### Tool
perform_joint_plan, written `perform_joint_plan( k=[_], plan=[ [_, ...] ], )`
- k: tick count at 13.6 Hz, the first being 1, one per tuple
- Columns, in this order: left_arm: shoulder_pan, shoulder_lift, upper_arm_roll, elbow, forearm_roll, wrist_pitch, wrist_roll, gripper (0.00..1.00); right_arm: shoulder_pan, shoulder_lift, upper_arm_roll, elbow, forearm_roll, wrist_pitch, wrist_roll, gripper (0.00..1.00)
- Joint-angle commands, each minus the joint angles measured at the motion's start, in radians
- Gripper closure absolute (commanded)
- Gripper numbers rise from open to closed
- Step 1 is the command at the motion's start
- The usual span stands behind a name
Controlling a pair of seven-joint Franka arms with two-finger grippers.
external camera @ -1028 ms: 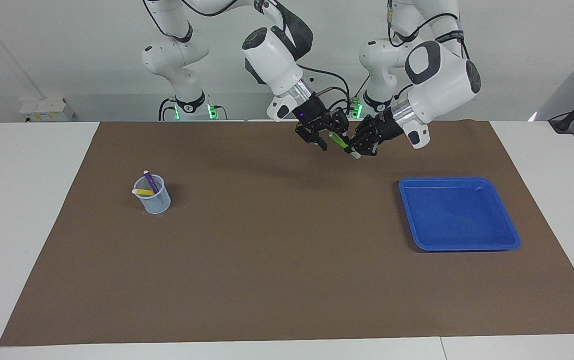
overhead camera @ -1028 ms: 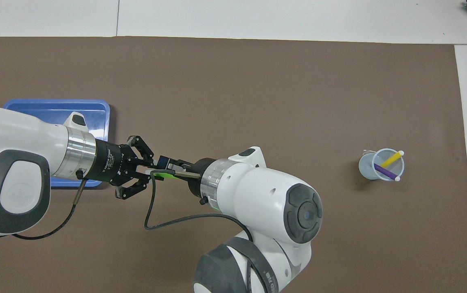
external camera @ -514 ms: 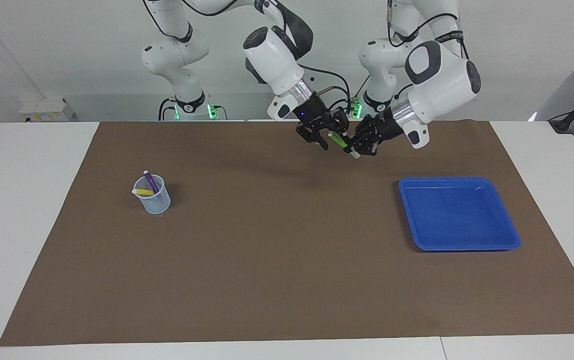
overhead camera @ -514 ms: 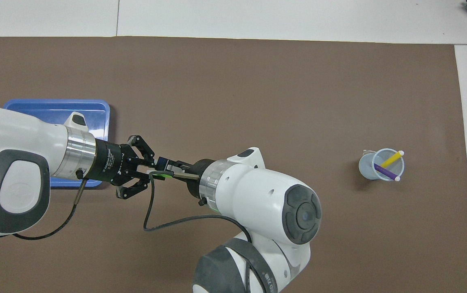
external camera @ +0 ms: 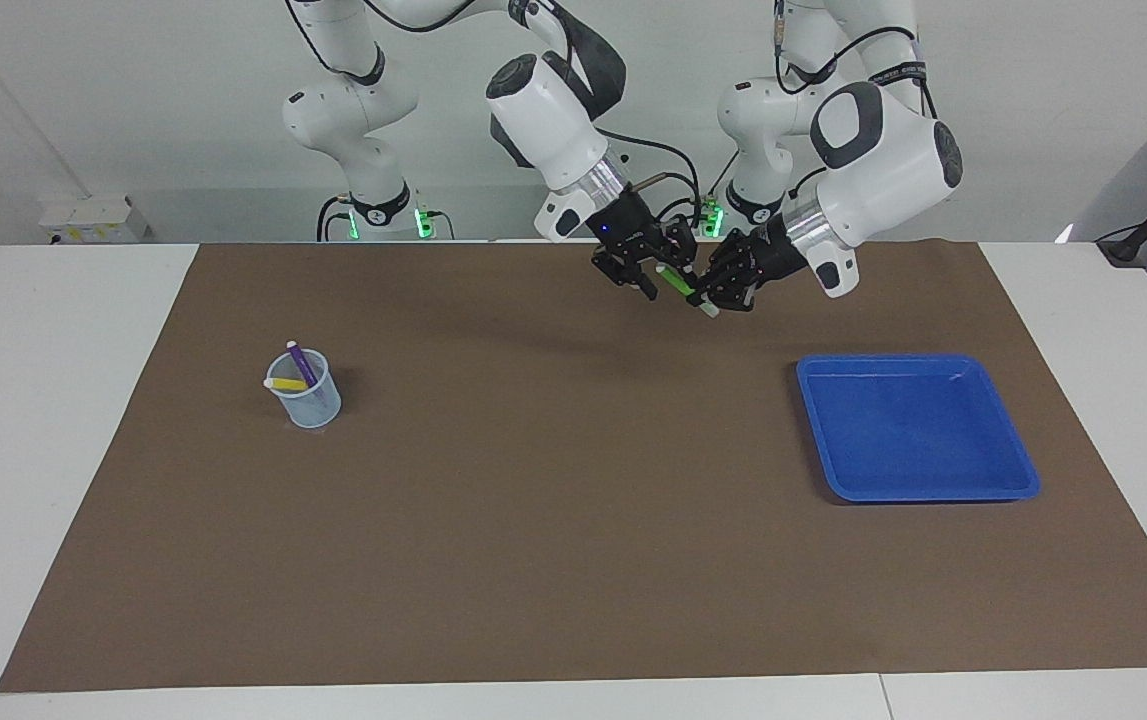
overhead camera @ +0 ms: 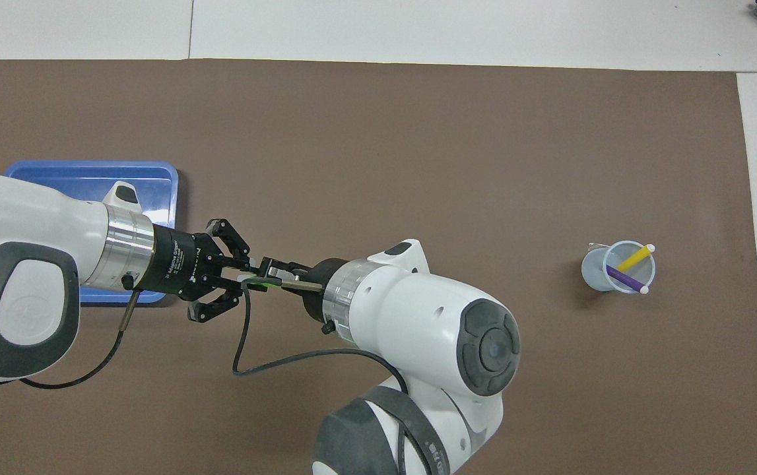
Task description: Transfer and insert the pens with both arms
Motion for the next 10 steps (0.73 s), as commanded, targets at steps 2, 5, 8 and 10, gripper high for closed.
perform_joint_plan(
  k=[2,5,8,10],
  plan=[
    [-0.007,-0.028,0.012,-0.024,-0.024,-0.005,-0.006,1.00,-0.008,-0.004,0.009,0.007,-0.016,-0.022,0.005,0.51],
    [-0.005,-0.028,0.012,-0.023,-0.026,-0.009,-0.008,1.00,-0.005,-0.006,0.011,0.006,-0.016,-0.024,0.006,0.51],
    [-0.004,-0.029,0.012,-0.023,-0.026,-0.013,-0.008,1.00,-0.005,-0.006,0.011,0.006,-0.016,-0.024,0.005,0.51],
    [-0.004,-0.029,0.012,-0.023,-0.026,-0.015,-0.008,1.00,-0.006,-0.006,0.011,0.004,-0.016,-0.024,0.002,0.66]
  ],
)
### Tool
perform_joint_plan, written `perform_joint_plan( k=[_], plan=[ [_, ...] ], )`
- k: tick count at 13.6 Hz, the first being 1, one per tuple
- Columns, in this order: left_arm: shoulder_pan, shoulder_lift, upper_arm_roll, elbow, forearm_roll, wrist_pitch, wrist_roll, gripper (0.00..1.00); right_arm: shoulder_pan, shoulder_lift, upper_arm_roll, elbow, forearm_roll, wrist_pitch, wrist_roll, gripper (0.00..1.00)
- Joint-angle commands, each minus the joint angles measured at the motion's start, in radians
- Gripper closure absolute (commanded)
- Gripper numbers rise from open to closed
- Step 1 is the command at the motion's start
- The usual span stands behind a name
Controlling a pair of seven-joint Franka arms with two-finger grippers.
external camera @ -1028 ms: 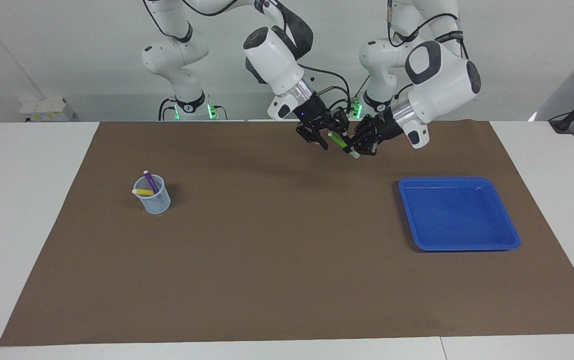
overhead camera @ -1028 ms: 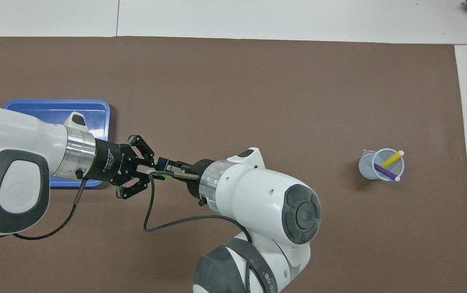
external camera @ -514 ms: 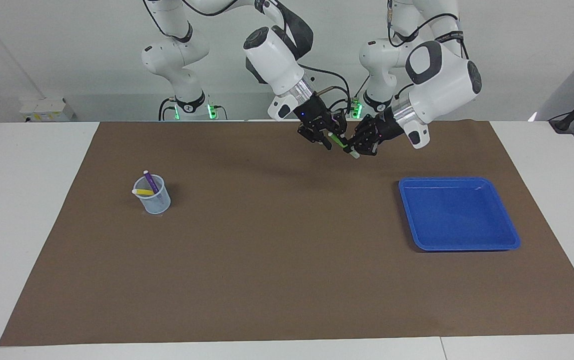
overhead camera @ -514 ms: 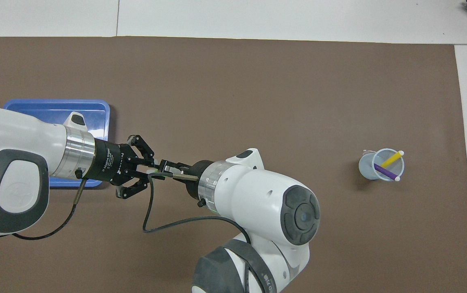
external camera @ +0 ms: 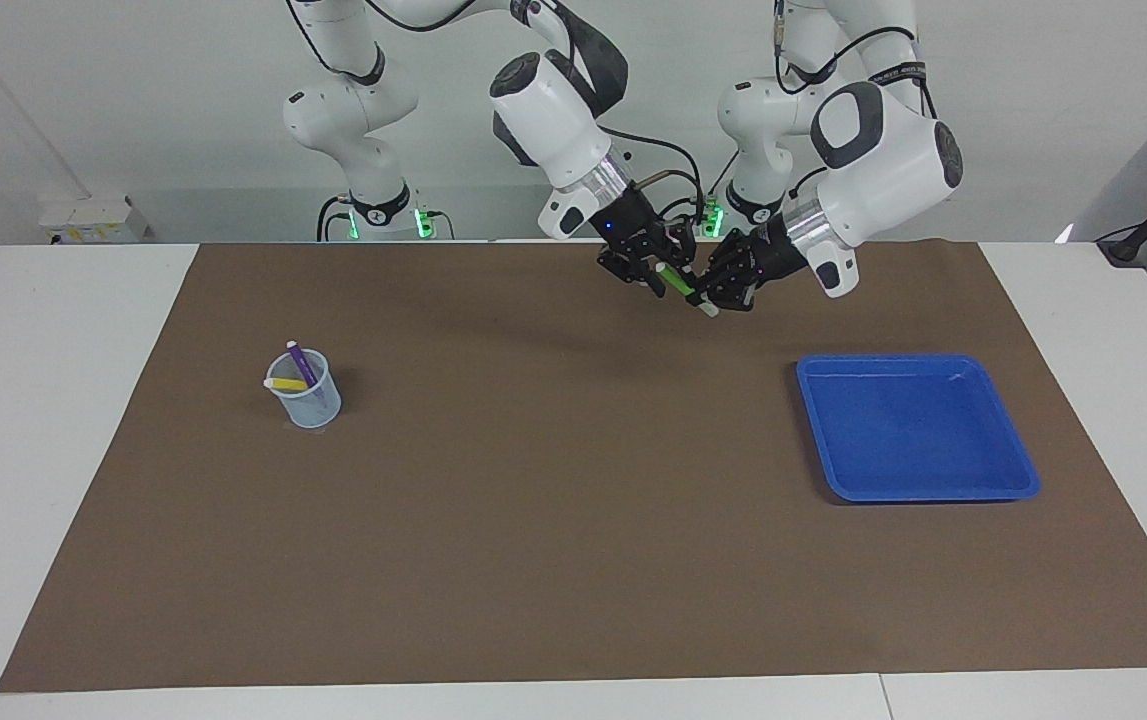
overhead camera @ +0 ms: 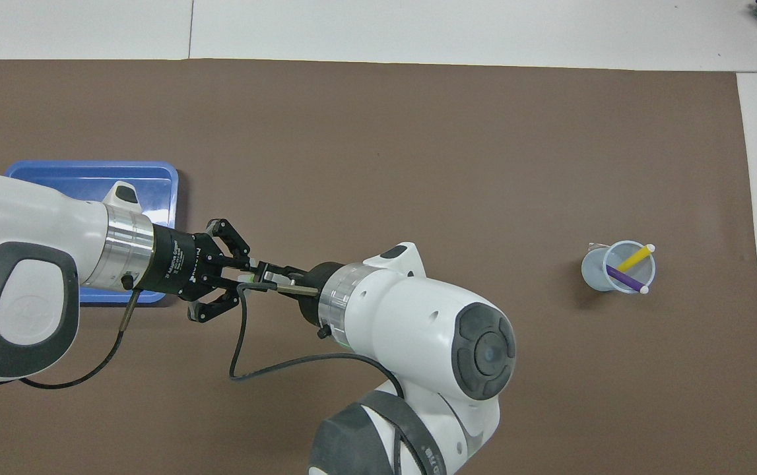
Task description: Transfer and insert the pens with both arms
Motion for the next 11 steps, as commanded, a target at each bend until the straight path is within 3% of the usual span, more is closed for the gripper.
perform_joint_plan(
  k=[1,3,7,8,11],
  plan=[
    [-0.004,-0.029,0.011,-0.021,-0.022,-0.013,-0.008,1.00,-0.008,-0.006,0.004,0.004,-0.015,-0.023,0.004,0.76],
    [-0.004,-0.029,0.011,-0.021,-0.022,-0.015,-0.008,1.00,-0.008,-0.006,0.004,0.004,-0.015,-0.023,0.004,0.84],
    [-0.004,-0.029,0.013,-0.021,-0.021,-0.024,0.008,1.00,-0.008,-0.006,0.004,0.003,-0.015,-0.023,0.001,0.86],
    [-0.005,-0.034,0.016,-0.017,-0.021,-0.033,0.020,0.01,-0.011,-0.007,0.002,0.000,-0.015,-0.025,-0.005,0.86],
    [-0.002,-0.048,0.017,-0.018,-0.019,-0.041,0.023,0.00,-0.037,-0.013,-0.004,-0.005,-0.020,-0.072,-0.066,0.86]
  ],
)
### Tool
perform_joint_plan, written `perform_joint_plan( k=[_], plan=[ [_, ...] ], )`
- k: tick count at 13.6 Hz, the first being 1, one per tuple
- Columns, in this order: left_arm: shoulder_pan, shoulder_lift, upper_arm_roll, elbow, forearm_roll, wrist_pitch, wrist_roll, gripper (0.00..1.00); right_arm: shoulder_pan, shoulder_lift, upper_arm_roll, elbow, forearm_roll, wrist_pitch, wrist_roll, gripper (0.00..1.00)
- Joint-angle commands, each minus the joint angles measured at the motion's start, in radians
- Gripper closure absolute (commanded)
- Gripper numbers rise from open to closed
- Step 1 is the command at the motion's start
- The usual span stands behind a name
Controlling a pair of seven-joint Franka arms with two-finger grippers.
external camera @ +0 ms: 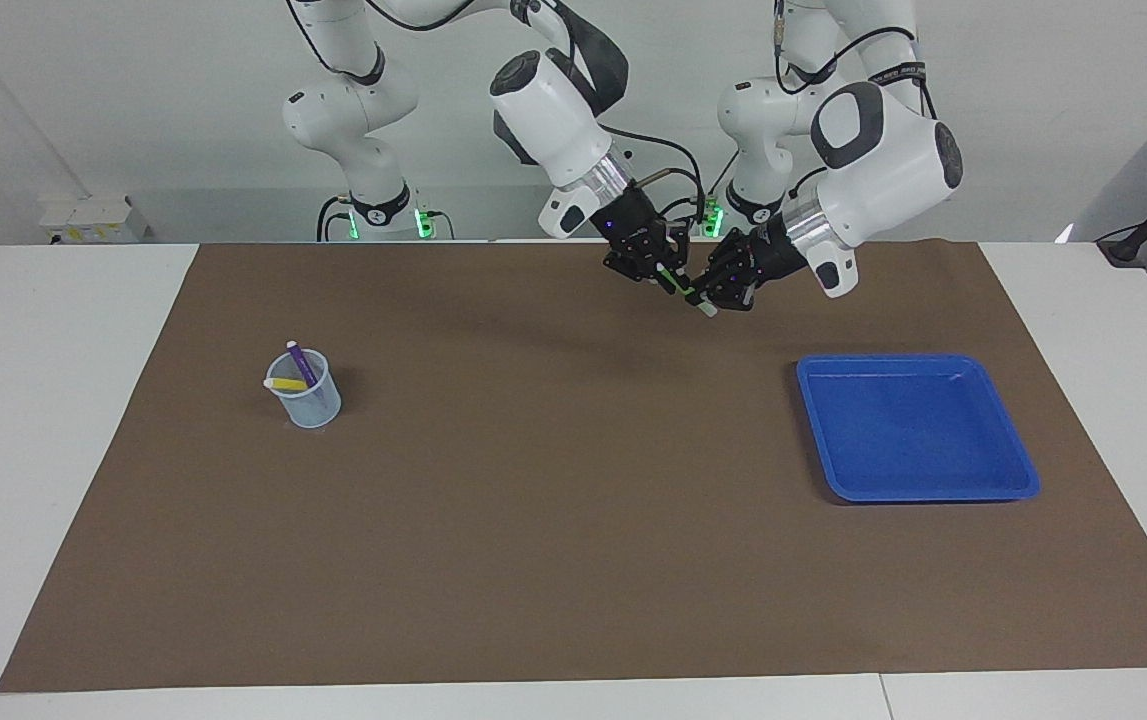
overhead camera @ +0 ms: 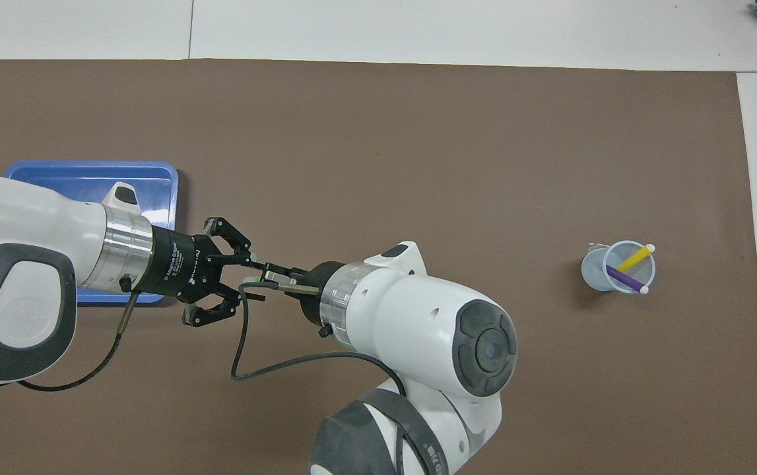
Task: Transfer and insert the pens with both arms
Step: 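Open the left gripper while the right gripper pulls the pen away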
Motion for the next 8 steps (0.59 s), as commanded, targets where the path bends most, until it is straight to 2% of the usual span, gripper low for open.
perform_joint_plan(
  k=[1,5,8],
  plan=[
    [-0.004,-0.035,0.015,-0.019,-0.013,-0.022,0.018,0.00,-0.064,-0.014,0.002,-0.006,-0.033,-0.088,-0.106,0.86],
    [0.013,-0.035,0.020,-0.017,0.029,-0.009,0.011,0.00,-0.216,-0.046,0.002,0.003,-0.219,-0.269,-0.229,0.87],
    [0.094,-0.032,0.018,-0.014,0.090,0.010,0.011,0.00,-0.351,-0.102,0.000,0.009,-0.374,-0.447,-0.447,0.87]
  ],
)
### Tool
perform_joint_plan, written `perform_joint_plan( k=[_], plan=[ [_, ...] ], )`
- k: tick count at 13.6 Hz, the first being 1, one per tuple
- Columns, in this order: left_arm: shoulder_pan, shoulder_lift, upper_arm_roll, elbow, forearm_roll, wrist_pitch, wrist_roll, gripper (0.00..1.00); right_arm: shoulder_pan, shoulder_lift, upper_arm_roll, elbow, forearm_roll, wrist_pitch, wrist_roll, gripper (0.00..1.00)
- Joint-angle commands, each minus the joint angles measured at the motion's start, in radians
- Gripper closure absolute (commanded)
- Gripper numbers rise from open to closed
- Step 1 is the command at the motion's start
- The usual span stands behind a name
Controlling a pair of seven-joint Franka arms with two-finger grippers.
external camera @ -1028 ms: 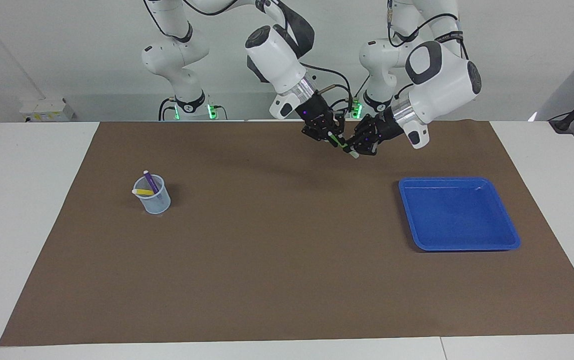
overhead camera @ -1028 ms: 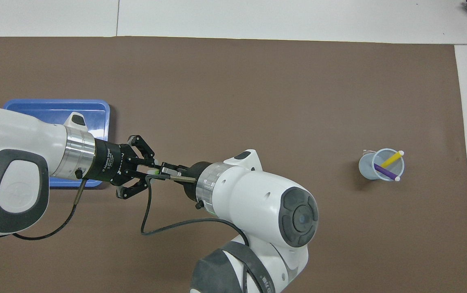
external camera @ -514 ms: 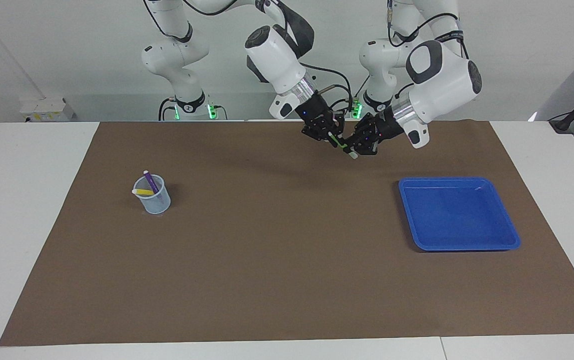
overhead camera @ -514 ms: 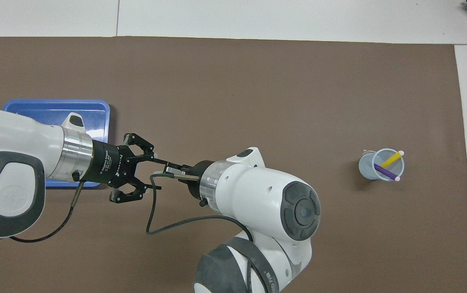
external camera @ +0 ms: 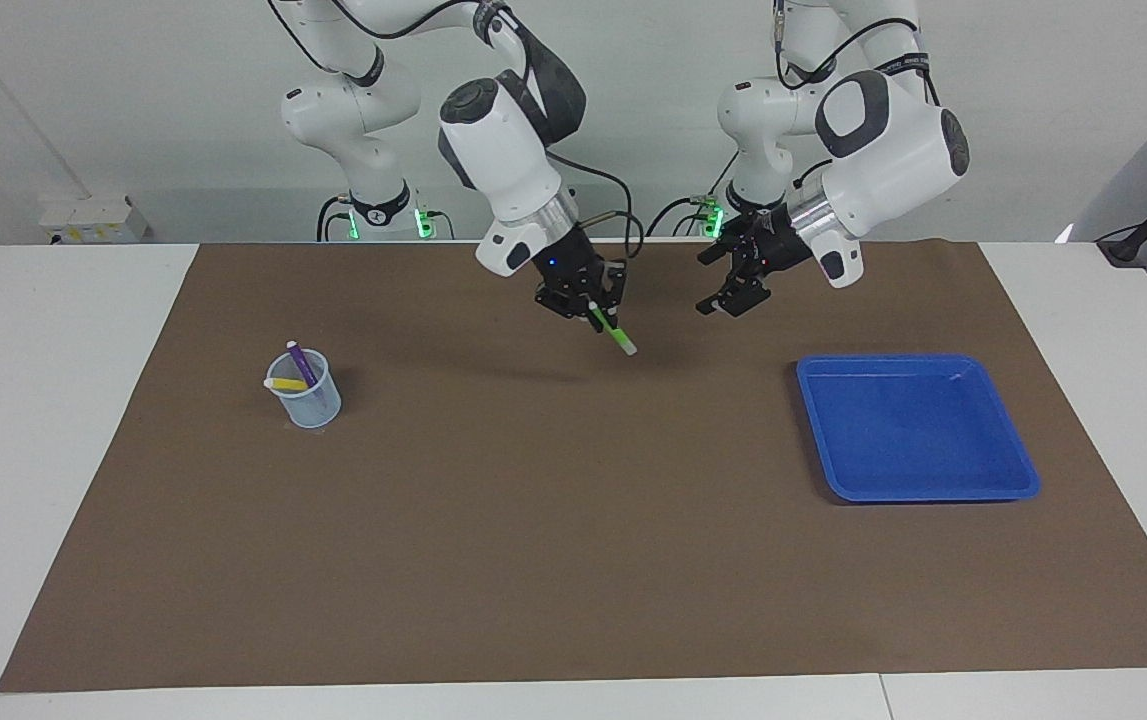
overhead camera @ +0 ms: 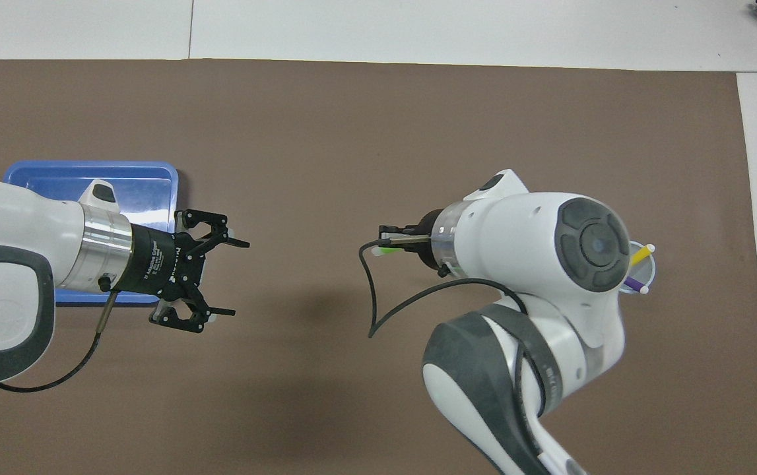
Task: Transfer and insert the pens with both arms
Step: 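Open the left gripper while the right gripper pulls the pen away, then insert the green pen into the white cup with the right gripper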
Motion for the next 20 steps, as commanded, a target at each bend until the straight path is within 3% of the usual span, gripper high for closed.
perform_joint_plan(
  k=[1,3,7,9,12,15,18,19,20],
  plan=[
    [0.088,-0.023,0.002,-0.004,0.027,0.013,0.005,0.00,-0.121,-0.060,0.010,-0.006,-0.155,-0.144,-0.256,0.87],
    [0.149,-0.024,0.002,0.007,0.059,0.013,0.005,0.00,-0.212,-0.063,0.010,-0.009,-0.241,-0.193,-0.474,0.87],
    [0.224,-0.018,0.002,0.050,0.164,0.035,0.010,0.00,-0.365,-0.089,0.010,-0.053,-0.363,-0.236,-0.737,0.87],
    [0.254,-0.020,0.002,0.066,0.164,0.055,0.008,0.00,-0.436,-0.100,0.012,-0.093,-0.448,-0.239,-0.786,0.87],
    [0.257,-0.018,0.004,0.087,0.203,0.064,0.008,0.00,-0.470,-0.123,0.012,-0.146,-0.455,-0.235,-0.806,0.87],
    [0.237,-0.007,0.001,0.116,0.327,0.069,0.013,0.00,-0.472,-0.127,0.015,-0.189,-0.453,-0.223,-0.792,0.87],
    [0.180,0.017,0.028,0.171,0.490,0.047,0.202,0.00,-0.472,-0.129,0.015,-0.224,-0.444,-0.190,-0.788,0.87],
    [0.148,0.020,0.066,0.197,0.527,0.031,0.291,0.00,-0.470,-0.129,0.015,-0.233,-0.443,-0.190,-0.788,0.84],
    [0.115,0.022,0.114,0.225,0.577,0.012,0.408,0.00,-0.467,-0.129,0.015,-0.236,-0.443,-0.189,-0.788,0.68]
  ],
)
